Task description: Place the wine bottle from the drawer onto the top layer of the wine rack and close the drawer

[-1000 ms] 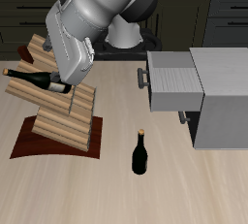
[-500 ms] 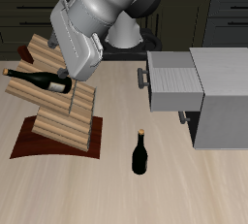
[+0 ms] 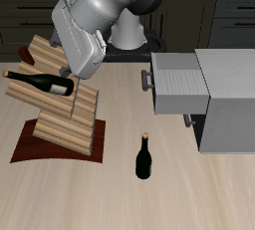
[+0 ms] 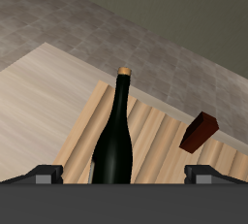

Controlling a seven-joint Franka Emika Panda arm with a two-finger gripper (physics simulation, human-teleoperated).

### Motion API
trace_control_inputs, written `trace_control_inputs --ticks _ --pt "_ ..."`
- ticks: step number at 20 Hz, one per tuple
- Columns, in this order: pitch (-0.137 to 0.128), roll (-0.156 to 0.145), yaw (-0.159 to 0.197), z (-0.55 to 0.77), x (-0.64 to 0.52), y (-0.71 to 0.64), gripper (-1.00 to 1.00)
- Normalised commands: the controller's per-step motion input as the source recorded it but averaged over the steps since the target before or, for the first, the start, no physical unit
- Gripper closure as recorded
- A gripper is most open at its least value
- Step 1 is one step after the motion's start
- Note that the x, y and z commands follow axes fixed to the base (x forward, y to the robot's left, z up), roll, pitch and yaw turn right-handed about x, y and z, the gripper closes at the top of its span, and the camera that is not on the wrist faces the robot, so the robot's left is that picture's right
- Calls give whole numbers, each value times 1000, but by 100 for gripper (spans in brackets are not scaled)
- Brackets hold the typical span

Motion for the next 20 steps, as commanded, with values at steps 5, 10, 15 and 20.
trace_control_inputs --ticks 5,10,15,20 --pt "17 1 -9 -78 38 1 -100" --pt "19 23 8 -180 21 153 -100" --pt "18 21 2 -148 35 120 -100" --pt "3 0 2 -61 -29 -8 -100"
